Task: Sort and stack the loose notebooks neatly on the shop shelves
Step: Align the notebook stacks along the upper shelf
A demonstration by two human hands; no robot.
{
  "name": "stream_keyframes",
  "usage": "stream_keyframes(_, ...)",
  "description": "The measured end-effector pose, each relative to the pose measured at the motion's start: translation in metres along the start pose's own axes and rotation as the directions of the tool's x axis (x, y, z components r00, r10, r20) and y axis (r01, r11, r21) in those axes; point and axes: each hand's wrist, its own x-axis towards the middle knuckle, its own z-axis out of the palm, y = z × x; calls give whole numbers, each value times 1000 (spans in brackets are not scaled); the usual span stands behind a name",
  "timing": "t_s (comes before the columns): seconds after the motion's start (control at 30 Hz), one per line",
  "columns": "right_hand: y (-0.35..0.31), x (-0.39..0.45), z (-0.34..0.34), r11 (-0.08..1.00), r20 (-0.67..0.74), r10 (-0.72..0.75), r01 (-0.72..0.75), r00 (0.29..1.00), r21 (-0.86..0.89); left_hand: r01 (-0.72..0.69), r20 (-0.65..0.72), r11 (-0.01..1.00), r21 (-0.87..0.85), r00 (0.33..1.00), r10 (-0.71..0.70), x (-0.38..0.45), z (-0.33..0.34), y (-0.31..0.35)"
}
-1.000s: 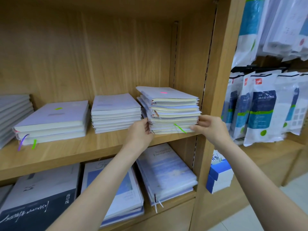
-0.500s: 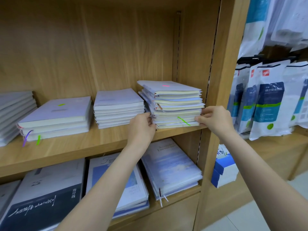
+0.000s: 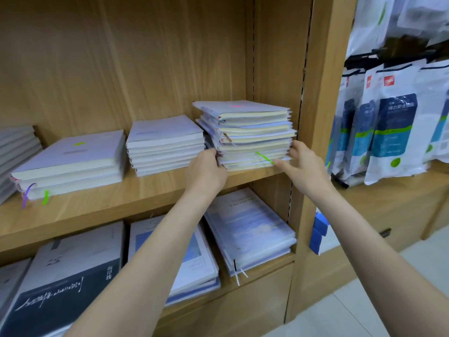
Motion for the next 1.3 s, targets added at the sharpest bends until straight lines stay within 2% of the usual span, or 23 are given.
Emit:
stream_keyframes(0.13,-5,8,-2,986,111,106,-119,988,115,1,50,1000,-1,999,-1,0,-3,0)
stream_keyframes(0.27,-9,9,-5,934,199,198,-247,960,259,-16,247,994,-107,968,42,0,-7,-3)
stream_keyframes(0.37,-11,8,-7,916,184,233,-279,955,287,2,293,987,-161,955,46,-1,-11,-2)
stream_keyframes(0.5,-11,7,-6,930,88,251,-266,964,254,-26,259,968,-248,962,92,-3,-14,-3)
stream_keyframes(0.6,-10,4,-7,934,44,256,-259,966,247,9,273,938,-346,958,91,-5,-13,-5)
stream_keyframes(0.77,-10,-3,-4,942,-69,262,-240,963,234,-9,265,936,-351,958,108,-9,-18,-5)
stream_keyframes(0.93,-6,-10,0,957,-154,238,-204,959,208,-35,274,961,-276,955,114,-8,-18,-7)
stream_keyframes(1.03,-5,-11,-1,952,-135,222,-185,966,246,-63,262,975,-211,958,118,-7,-19,-5)
stream_keyframes(1.1,-4,-9,-6,949,-84,214,-187,973,254,-11,266,945,-327,958,104,-7,-19,-4)
stream_keyframes(1.2,-1,0,-9,947,3,202,-196,979,254,-12,94,900,-435,994,59,-9,-17,-3)
stream_keyframes(1.3,-4,7,-6,979,50,147,-153,988,139,-109,-30,927,-358,994,106,-11,-12,-4)
